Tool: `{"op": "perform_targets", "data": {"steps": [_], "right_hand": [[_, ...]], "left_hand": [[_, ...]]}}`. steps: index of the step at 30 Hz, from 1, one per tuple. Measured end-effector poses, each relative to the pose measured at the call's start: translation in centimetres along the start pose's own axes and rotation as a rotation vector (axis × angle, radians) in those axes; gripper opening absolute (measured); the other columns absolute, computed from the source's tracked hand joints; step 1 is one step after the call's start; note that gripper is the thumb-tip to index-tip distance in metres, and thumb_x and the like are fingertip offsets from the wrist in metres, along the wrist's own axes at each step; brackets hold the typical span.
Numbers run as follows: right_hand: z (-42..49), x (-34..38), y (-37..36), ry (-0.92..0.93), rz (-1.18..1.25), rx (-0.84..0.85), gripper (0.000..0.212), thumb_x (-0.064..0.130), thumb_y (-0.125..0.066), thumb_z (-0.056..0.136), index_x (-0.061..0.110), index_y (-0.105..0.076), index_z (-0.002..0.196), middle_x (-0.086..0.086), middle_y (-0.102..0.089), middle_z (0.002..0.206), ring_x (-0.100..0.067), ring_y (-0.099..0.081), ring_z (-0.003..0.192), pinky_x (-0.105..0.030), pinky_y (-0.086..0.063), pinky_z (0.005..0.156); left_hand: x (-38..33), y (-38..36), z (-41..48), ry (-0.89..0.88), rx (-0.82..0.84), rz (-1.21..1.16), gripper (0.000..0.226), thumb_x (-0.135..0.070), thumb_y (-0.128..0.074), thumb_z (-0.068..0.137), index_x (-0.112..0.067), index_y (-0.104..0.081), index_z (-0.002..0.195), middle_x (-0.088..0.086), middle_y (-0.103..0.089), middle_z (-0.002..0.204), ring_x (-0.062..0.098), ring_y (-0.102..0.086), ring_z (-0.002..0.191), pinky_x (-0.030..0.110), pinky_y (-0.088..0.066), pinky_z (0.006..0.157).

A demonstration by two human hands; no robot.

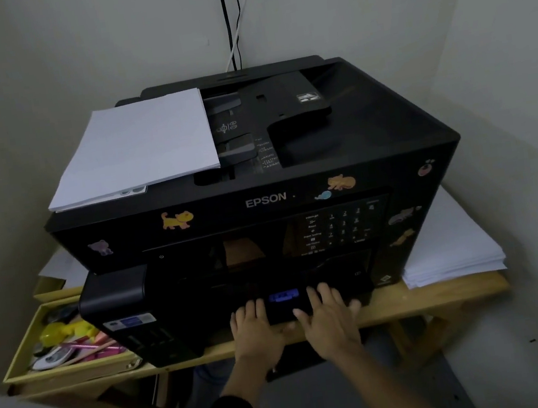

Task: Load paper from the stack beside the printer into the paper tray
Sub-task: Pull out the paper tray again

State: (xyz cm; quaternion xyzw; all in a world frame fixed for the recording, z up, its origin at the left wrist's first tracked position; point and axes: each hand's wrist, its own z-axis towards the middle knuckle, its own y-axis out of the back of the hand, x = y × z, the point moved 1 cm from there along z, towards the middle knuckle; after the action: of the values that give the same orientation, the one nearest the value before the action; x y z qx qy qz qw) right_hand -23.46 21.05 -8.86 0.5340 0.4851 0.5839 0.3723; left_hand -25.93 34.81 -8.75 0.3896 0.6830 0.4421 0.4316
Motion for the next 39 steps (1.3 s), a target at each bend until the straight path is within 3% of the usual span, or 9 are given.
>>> {"op": "perform_targets", "data": {"steps": [4, 9, 14, 17, 22, 26, 39], "right_hand": [[0.2, -0.8, 1.2, -0.019, 0.059, 0.102, 0.05, 0.06, -0.032, 0.089, 0.026, -0.049, 0.121, -0.001, -0.038, 0.127, -0.021, -0.036, 0.118, -0.044, -0.029, 0.09], [-2.0, -1.5, 0.8, -0.003, 0.081, 0.09, 0.037, 0.051, -0.035, 0.092, 0.023, -0.05, 0.112, -0.004, -0.042, 0.128, -0.023, -0.034, 0.122, -0.046, -0.029, 0.095], [-4.2, -1.8, 0.6, 0.017, 0.103, 0.101, 0.035, 0.046, -0.036, 0.094, 0.019, -0.051, 0.11, -0.004, -0.048, 0.12, -0.023, -0.044, 0.118, -0.049, -0.02, 0.108], [-5.6, -2.2, 0.3, 0.014, 0.16, 0.124, 0.033, 0.046, -0.038, 0.094, 0.019, -0.051, 0.108, -0.005, -0.053, 0.116, -0.023, -0.049, 0.113, -0.044, -0.024, 0.11], [-8.3, -3.0, 0.3, -0.001, 0.18, 0.15, 0.035, 0.05, -0.042, 0.091, 0.018, -0.053, 0.102, -0.006, -0.053, 0.112, -0.023, -0.048, 0.11, -0.037, -0.028, 0.104], [-11.1, -3.1, -0.2, -0.059, 0.188, 0.112, 0.037, 0.048, -0.039, 0.093, 0.015, -0.054, 0.098, -0.008, -0.056, 0.111, -0.025, -0.048, 0.11, -0.037, -0.029, 0.103], [-16.7, -2.8, -0.2, -0.197, 0.117, 0.095, 0.038, 0.036, -0.047, 0.088, 0.007, -0.056, 0.111, -0.01, -0.057, 0.118, -0.026, -0.049, 0.115, -0.039, -0.031, 0.102]], "left_hand": [[-0.4, 1.4, 0.1, 0.08, 0.096, -0.089, 0.085, -0.064, -0.057, 0.072, -0.018, -0.035, 0.14, 0.002, -0.036, 0.143, 0.027, -0.026, 0.135, 0.042, -0.022, 0.114], [-1.8, 0.7, -2.2, 0.105, 0.187, -0.07, 0.079, -0.056, -0.066, 0.068, -0.022, -0.039, 0.134, -0.002, -0.037, 0.137, 0.022, -0.039, 0.128, 0.064, -0.017, 0.11], [-1.8, 0.6, -4.0, 0.126, 0.25, -0.054, 0.092, -0.056, -0.071, 0.066, -0.02, -0.033, 0.141, 0.001, -0.035, 0.141, 0.025, -0.039, 0.13, 0.063, -0.023, 0.109], [-1.2, 0.0, -5.2, 0.115, 0.238, -0.017, 0.091, -0.057, -0.072, 0.065, -0.022, -0.033, 0.14, -0.001, -0.036, 0.14, 0.025, -0.04, 0.129, 0.065, -0.018, 0.109], [0.1, -0.3, -7.5, 0.031, 0.267, 0.069, 0.086, -0.048, -0.079, 0.062, -0.017, -0.042, 0.133, 0.004, -0.045, 0.132, 0.026, -0.046, 0.122, 0.054, -0.033, 0.107], [1.0, -0.8, -10.1, -0.046, 0.273, 0.038, 0.079, -0.041, -0.083, 0.061, -0.013, -0.048, 0.126, 0.007, -0.05, 0.126, 0.026, -0.051, 0.115, 0.039, -0.048, 0.095], [1.7, -1.6, -16.6, -0.086, 0.292, 0.009, 0.059, -0.036, -0.082, 0.06, -0.014, -0.055, 0.108, 0.006, -0.056, 0.114, 0.024, -0.055, 0.104, 0.039, -0.051, 0.089]]}}
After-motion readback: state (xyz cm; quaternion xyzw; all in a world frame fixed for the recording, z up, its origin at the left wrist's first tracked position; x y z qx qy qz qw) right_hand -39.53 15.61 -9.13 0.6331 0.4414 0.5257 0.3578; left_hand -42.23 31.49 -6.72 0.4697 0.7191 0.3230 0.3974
